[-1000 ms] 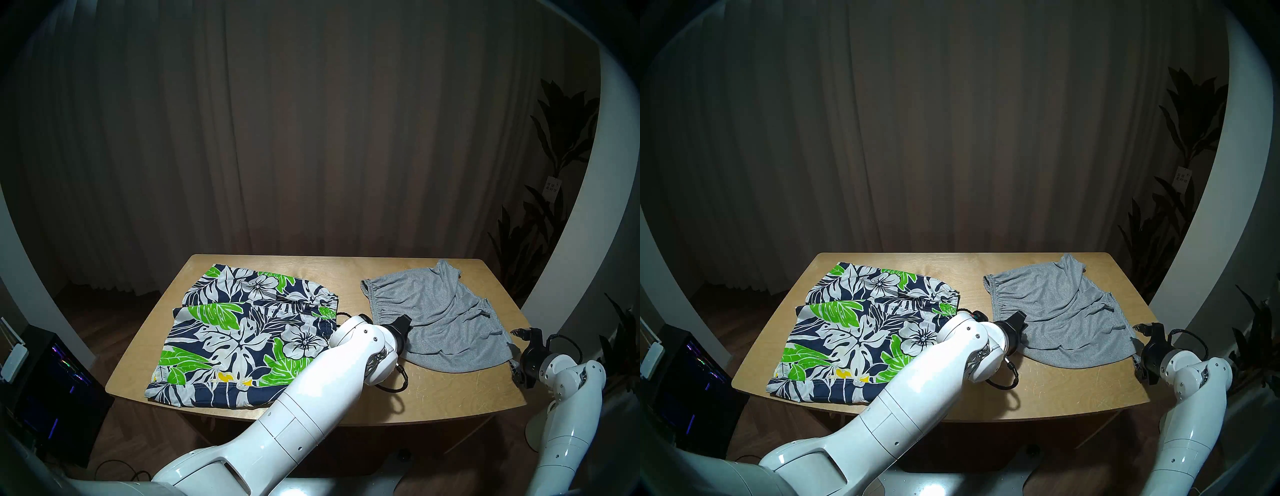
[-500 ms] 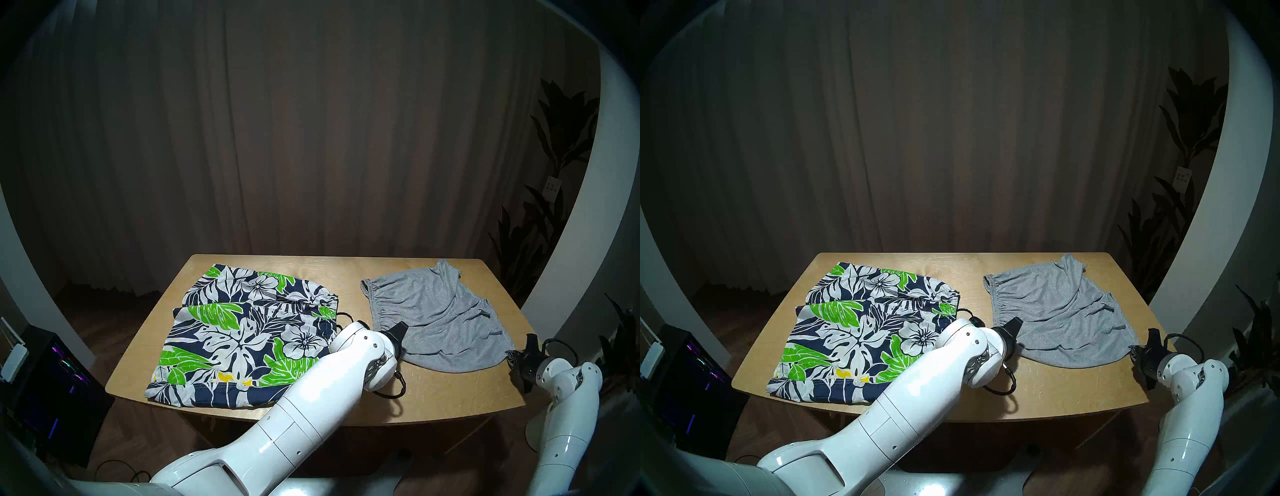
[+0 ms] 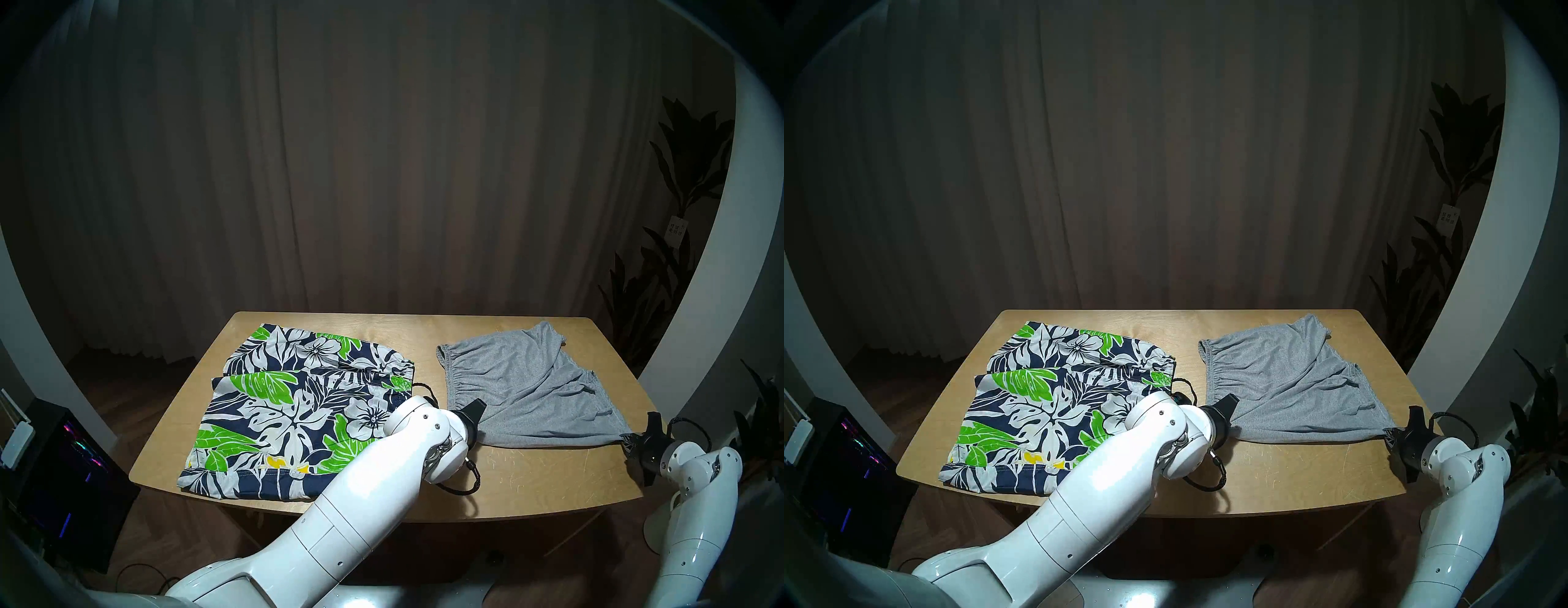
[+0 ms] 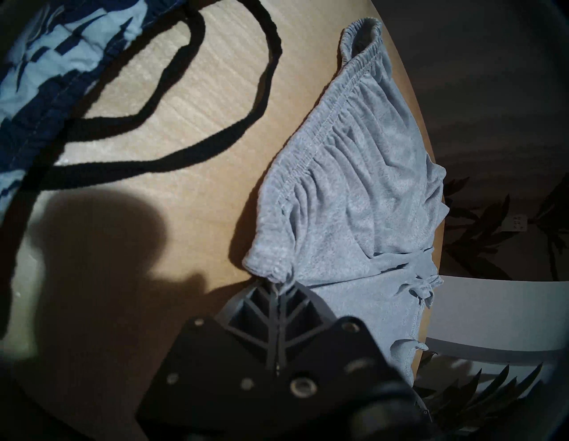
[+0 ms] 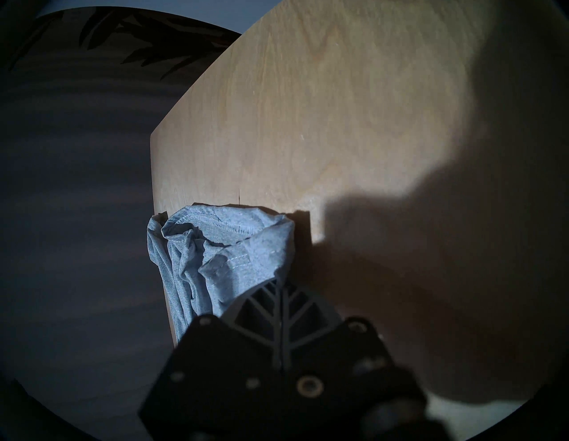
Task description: Fold pants twice and stack them
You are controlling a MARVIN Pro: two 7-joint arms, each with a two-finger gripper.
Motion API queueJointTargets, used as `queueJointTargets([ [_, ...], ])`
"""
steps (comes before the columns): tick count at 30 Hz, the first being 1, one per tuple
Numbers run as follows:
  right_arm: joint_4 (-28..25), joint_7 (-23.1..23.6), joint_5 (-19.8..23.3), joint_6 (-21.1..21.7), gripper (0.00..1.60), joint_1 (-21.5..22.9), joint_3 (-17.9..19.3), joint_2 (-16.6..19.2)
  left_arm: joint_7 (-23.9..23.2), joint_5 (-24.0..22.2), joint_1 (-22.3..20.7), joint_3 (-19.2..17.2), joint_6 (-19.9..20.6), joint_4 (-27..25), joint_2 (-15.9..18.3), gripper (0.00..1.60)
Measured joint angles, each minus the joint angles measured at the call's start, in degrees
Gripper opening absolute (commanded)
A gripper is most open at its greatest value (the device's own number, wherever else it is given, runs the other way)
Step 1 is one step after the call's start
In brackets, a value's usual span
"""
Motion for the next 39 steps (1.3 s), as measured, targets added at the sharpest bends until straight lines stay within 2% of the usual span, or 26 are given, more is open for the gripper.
queueJointTargets([
  [13,-8.5,-6.64,6.58,2.57,0.0,-3.42,1.73,-3.07,2.08,-2.19,2.82,-0.84,2.83,-6.32,4.31,0.0],
  [27,-14.23,-11.98,8.43,3.31,0.0,-5.41,-1.82,-5.9,3.6,-5.7,6.33,-3.95,4.4,-13.13,8.75,0.0],
  [39,-17.11,-14.62,9.48,1.46,0.0,-5.22,-0.82,-6.92,5.38,-7.64,6.14,-4.42,5.1,-13.67,8.19,0.0],
])
